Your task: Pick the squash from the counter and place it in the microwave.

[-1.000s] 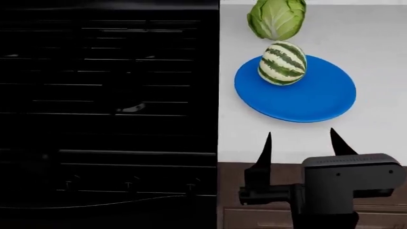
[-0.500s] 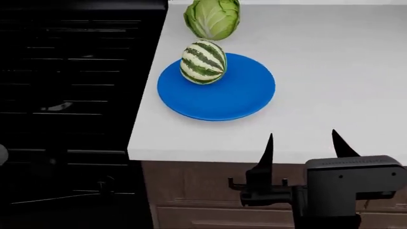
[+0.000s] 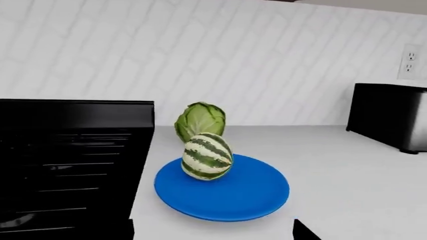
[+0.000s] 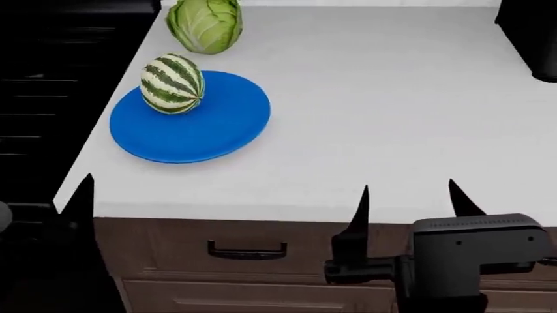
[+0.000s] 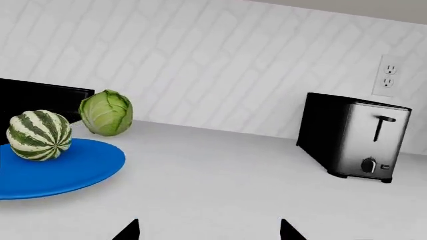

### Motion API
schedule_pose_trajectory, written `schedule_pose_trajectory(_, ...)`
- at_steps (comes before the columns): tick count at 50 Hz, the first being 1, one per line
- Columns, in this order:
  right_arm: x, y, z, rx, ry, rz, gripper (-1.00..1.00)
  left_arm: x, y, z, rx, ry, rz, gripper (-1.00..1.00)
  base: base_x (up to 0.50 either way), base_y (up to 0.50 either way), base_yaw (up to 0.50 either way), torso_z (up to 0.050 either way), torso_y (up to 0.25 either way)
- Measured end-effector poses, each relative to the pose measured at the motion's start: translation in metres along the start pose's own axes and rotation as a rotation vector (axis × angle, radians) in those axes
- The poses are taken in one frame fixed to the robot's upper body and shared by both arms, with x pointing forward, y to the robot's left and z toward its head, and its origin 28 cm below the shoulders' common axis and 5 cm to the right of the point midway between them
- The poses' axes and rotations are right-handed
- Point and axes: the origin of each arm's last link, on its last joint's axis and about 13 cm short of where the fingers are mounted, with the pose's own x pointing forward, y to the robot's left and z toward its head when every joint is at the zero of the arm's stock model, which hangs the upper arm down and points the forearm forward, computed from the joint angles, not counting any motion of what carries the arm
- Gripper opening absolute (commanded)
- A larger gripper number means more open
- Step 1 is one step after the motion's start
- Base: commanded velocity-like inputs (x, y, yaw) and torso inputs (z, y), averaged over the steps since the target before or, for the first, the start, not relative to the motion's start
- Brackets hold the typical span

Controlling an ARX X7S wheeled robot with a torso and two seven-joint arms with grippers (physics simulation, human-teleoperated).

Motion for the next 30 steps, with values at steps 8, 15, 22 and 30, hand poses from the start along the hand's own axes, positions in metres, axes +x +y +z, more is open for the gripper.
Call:
schedule_pose_trajectory(8, 0.0001, 0.0003, -0.0001, -0.004, 0.001, 0.004, 1.0, 0.0004, -0.0002, -0.0011, 0.0, 0.001, -0.002, 1.0, 0.0, -0.42, 0.0, 0.0, 0.0)
schedule_pose_trajectory(15, -0.0006, 0.0006, 0.0018, -0.01, -0.008, 0.006, 1.0, 0.0004, -0.0005, -0.0007, 0.0, 0.0, -0.003, 1.0, 0.04, 0.0, 0.0, 0.0, 0.0)
schedule_pose_trajectory(22, -0.0015, 0.0016, 0.0028, -0.016, -0.009, 0.011, 1.0, -0.0001, -0.0003, -0.0004, 0.002, -0.001, -0.003, 1.0, 0.49, 0.0, 0.0, 0.0, 0.0)
schedule_pose_trajectory(30, -0.0016, 0.0023, 0.0034, -0.022, -0.008, 0.014, 1.0, -0.0001, 0.0002, 0.0001, 0.002, -0.004, -0.002, 1.0, 0.5, 0.0, 0.0, 0.0, 0.0)
